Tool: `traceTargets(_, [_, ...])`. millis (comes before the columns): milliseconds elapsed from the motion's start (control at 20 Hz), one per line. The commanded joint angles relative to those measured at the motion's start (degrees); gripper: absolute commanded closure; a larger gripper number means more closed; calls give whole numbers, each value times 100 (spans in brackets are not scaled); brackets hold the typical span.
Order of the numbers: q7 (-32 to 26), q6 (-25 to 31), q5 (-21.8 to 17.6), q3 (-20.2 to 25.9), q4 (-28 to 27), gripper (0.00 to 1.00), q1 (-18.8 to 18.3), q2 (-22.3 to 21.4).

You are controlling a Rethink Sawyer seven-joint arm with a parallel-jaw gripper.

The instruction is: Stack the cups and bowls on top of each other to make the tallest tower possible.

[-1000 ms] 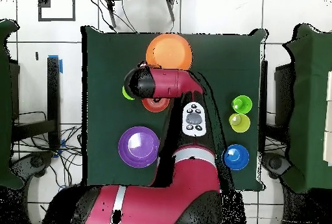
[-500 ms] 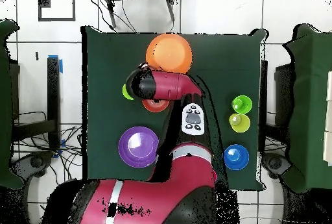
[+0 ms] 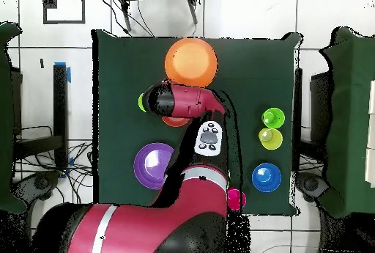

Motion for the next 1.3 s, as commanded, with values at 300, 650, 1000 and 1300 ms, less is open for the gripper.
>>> traceTargets(300, [1001, 148, 568, 338, 300, 0, -15, 285])
traceTargets(650, [1088, -279, 940, 549, 441, 0, -76, 551])
traceTargets(1000, [1139, -326, 1253, 440, 533, 0, 18, 621])
traceTargets(1300, [1131, -257, 1434, 322, 590, 0, 105, 642])
